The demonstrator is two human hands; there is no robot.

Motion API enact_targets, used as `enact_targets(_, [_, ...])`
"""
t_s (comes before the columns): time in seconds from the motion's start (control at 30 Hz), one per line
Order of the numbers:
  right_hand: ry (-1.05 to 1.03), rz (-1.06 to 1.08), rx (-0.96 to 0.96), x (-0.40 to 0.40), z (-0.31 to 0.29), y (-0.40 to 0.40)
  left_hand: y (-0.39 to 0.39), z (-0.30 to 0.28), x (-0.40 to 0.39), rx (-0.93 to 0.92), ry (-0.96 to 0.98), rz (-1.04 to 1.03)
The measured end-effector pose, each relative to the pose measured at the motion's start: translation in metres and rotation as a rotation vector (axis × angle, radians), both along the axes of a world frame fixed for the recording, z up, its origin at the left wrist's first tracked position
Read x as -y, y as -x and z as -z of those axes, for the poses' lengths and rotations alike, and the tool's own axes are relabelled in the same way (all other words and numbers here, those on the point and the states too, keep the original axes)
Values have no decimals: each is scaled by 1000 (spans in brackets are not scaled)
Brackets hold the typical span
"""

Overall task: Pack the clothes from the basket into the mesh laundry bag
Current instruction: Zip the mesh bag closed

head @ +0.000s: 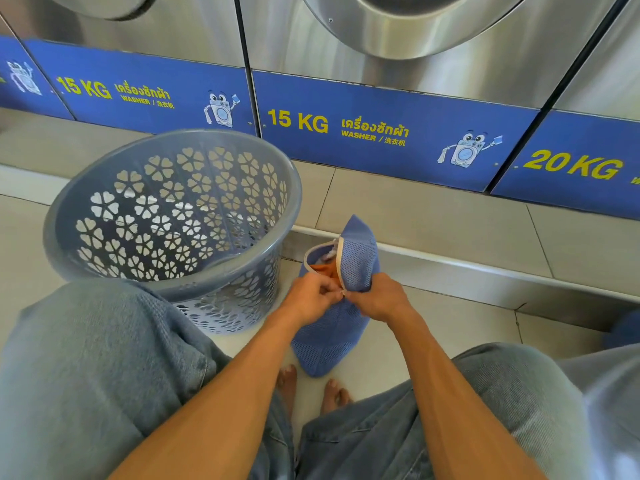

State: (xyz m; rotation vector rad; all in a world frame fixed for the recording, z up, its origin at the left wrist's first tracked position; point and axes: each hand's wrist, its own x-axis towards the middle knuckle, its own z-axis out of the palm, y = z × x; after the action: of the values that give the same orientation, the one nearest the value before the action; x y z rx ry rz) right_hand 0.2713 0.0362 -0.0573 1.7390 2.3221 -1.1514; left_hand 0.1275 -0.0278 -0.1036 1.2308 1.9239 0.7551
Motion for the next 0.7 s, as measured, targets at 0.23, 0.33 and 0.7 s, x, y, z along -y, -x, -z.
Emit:
enact_targets(0.23, [-10, 18, 181, -7, -9, -14, 29, -7, -9, -157, 43, -213])
enact_targets(0.33, [39, 179, 257, -15, -16, -29, 35, -13, -10, -193, 27, -251])
enact_targets(0.7, [-481, -91, 190, 5, -5, 13, 8, -9, -20, -4, -129, -54])
